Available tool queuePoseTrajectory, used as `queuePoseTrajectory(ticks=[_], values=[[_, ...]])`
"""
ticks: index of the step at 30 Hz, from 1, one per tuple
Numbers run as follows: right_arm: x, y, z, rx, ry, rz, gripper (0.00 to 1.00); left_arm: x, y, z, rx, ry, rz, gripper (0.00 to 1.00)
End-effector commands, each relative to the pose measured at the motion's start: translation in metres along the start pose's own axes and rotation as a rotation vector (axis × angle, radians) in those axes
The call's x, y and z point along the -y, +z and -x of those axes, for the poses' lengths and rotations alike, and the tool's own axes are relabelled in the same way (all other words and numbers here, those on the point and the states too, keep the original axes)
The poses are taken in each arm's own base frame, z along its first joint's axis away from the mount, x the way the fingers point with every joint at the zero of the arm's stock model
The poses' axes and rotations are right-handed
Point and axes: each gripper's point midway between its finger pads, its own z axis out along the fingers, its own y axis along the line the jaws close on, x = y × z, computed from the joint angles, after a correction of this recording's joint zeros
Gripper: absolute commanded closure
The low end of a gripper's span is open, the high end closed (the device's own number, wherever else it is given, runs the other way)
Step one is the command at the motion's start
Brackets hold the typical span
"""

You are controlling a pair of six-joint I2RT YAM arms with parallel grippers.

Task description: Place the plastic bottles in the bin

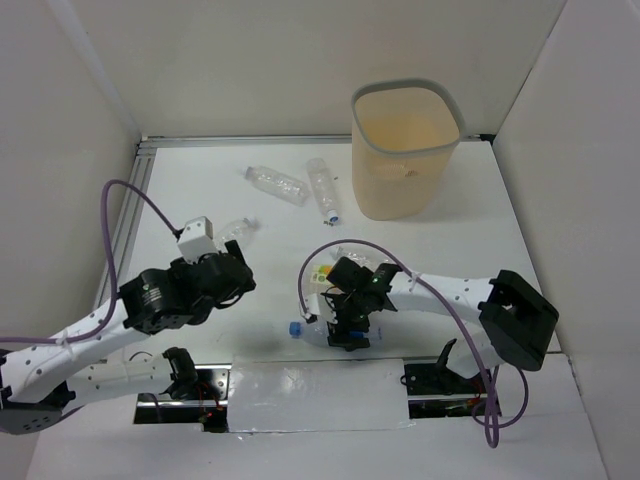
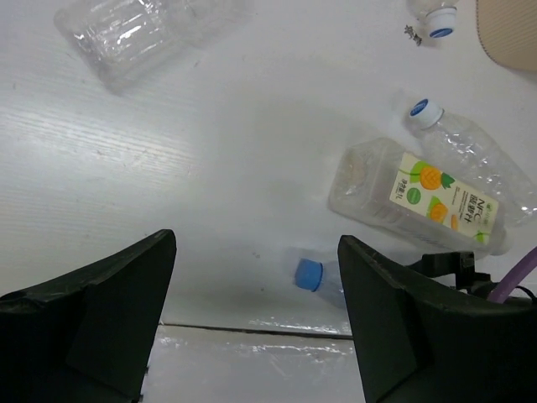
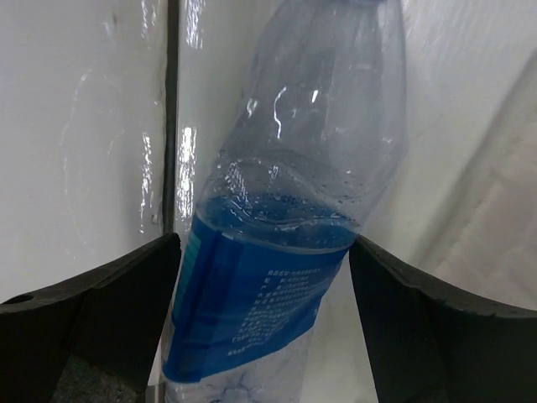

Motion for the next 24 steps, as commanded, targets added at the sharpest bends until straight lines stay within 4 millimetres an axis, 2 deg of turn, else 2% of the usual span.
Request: queuePoseTrajectory(ticks=[1, 4, 5, 7, 8, 9, 10, 11, 12, 13, 15, 16, 17, 18, 19, 20, 21, 24], values=[[0.005, 0.008, -0.005, 0.007, 0.021, -0.065, 0.14, 0.007, 0.0, 0.022, 0.082, 0.086, 0.017, 0.09], [0.001, 0.009, -0.012, 0.002, 0.012, -0.061, 0.2, 0.005, 0.0, 0.028, 0.109, 0.123, 0.032, 0.09], [-0.003, 0.009, -0.013, 0.0, 0.005, -0.042, 0.3, 0.007, -0.002, 0.031, 0.117, 0.105, 0.016, 0.09], [-0.008, 0.005, -0.005, 0.02, -0.042, 0.004, 0.42, 0.004, -0.007, 0.039, 0.155, 0.073, -0.012, 0.11], [-0.021, 0.0, -0.002, 0.031, -0.051, 0.071, 0.49, 0.002, -0.007, 0.039, 0.16, 0.075, -0.022, 0.14], [-0.026, -0.015, 0.022, 0.086, -0.16, 0.132, 0.63, 0.003, -0.009, 0.042, 0.182, 0.069, -0.061, 0.17], [-0.026, -0.015, 0.023, 0.087, -0.161, 0.133, 0.64, 0.002, -0.012, 0.044, 0.189, 0.055, -0.074, 0.17], [-0.045, -0.027, 0.027, 0.106, -0.173, 0.222, 0.65, 0.003, -0.014, 0.047, 0.202, 0.054, -0.095, 0.17], [-0.047, -0.038, 0.04, 0.146, -0.251, 0.237, 0.68, 0.002, -0.014, 0.047, 0.215, 0.091, -0.107, 0.21], [-0.043, -0.056, 0.067, 0.205, -0.304, 0.224, 0.72, 0.013, -0.018, 0.052, 0.223, 0.07, -0.163, 0.22], [-0.044, -0.08, 0.094, 0.259, -0.328, 0.225, 0.73, 0.015, -0.02, 0.054, 0.237, 0.083, -0.193, 0.24], [-0.032, -0.106, 0.125, 0.32, -0.37, 0.157, 0.75, 0.018, -0.021, 0.053, 0.23, 0.087, -0.208, 0.27], [-0.022, -0.112, 0.136, 0.331, -0.37, 0.138, 0.75, 0.021, -0.024, 0.054, 0.231, 0.075, -0.226, 0.27], [-0.004, -0.125, 0.146, 0.354, -0.329, 0.076, 0.75, 0.021, -0.024, 0.054, 0.231, 0.075, -0.226, 0.29], [0.014, -0.148, 0.168, 0.4, -0.333, -0.009, 0.76, 0.022, -0.022, 0.053, 0.227, 0.082, -0.22, 0.29], [0.032, -0.159, 0.174, 0.416, -0.306, -0.075, 0.76, 0.017, -0.021, 0.053, 0.23, 0.083, -0.202, 0.29], [0.072, -0.183, 0.183, 0.443, -0.238, -0.223, 0.76, 0.015, -0.018, 0.051, 0.226, 0.09, -0.181, 0.29], [0.138, -0.218, 0.177, 0.464, -0.108, -0.428, 0.76, 0.015, -0.018, 0.056, 0.241, 0.097, -0.156, 0.27]])
